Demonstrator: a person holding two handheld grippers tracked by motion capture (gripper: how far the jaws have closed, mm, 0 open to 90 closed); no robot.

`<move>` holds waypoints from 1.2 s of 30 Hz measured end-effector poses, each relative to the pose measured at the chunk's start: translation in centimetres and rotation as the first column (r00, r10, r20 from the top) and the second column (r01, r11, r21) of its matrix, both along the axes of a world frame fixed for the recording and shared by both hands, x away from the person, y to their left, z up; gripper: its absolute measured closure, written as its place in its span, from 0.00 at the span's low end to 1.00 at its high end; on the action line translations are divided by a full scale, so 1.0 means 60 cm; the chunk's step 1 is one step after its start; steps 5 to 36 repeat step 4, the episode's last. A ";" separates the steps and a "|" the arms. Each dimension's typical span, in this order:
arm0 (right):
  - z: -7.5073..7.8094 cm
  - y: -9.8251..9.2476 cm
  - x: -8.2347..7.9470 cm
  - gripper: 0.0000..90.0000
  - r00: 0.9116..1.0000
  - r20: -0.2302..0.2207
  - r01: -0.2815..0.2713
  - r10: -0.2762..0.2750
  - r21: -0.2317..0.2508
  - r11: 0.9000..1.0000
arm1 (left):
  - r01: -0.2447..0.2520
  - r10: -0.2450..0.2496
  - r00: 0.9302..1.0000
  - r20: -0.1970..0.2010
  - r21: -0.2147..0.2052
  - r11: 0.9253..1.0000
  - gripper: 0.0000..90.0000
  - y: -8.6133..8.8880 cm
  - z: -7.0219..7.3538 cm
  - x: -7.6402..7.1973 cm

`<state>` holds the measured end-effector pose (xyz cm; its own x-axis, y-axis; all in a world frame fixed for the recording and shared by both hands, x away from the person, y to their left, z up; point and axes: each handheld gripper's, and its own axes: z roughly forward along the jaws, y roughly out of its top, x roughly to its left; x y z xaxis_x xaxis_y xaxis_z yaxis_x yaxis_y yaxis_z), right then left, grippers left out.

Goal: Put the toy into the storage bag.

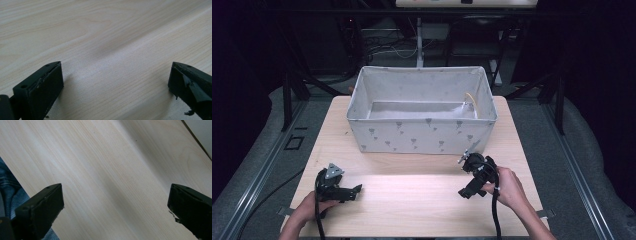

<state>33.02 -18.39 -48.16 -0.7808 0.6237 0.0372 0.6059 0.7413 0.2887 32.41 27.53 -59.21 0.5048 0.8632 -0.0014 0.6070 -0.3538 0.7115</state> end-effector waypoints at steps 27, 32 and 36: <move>-0.006 -0.005 -0.007 0.01 1.000 0.010 0.007 -0.007 -0.008 1.000 | 0.000 0.000 1.000 0.000 0.000 1.000 0.00 0.000 0.000 0.000; -0.006 -0.005 -0.007 0.01 1.000 0.010 0.007 -0.007 -0.008 1.000 | 0.000 0.000 1.000 0.000 0.000 1.000 0.00 0.000 0.000 0.000; -0.006 -0.005 -0.007 0.01 1.000 0.010 0.007 -0.007 -0.008 1.000 | 0.000 0.000 1.000 0.000 0.000 1.000 0.00 0.000 0.000 0.000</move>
